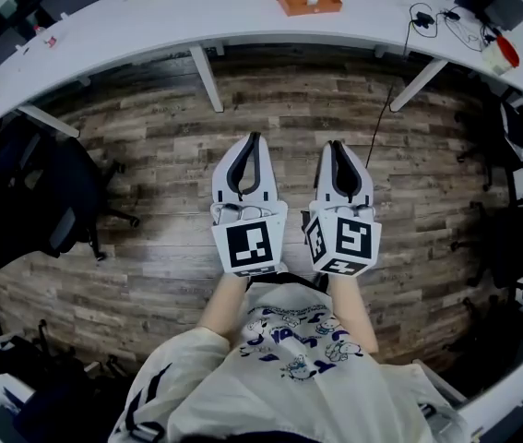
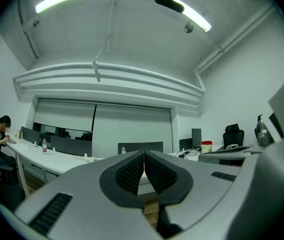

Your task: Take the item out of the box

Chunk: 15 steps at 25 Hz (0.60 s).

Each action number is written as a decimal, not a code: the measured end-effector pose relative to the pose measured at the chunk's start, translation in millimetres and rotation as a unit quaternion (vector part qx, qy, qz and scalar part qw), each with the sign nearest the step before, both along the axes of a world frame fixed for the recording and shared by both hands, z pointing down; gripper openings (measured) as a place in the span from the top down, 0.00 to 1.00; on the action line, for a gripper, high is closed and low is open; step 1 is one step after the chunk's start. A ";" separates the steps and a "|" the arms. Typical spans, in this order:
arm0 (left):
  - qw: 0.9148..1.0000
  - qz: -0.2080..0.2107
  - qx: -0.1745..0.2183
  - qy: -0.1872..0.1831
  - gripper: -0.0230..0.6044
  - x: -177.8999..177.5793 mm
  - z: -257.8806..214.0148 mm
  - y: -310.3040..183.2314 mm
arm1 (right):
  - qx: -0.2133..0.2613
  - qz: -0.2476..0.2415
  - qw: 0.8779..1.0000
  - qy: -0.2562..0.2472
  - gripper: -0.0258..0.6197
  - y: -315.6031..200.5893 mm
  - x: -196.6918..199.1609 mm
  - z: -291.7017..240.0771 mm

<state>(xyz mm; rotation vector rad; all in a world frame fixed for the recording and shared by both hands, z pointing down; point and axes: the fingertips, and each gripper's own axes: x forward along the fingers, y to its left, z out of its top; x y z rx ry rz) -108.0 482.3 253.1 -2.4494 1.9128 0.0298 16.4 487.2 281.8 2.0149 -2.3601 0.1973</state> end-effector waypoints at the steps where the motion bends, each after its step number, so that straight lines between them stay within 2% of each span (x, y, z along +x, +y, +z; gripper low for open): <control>1: 1.000 0.002 -0.002 -0.003 0.93 2.1 1.9 -8.2 | -0.002 -0.001 1.000 0.001 0.88 -7.9 0.7 2.0; 15: 1.000 0.019 -0.004 -0.006 0.93 0.2 -1.9 -155.4 | -0.002 0.031 0.999 -0.007 0.88 -154.1 4.7 -2.5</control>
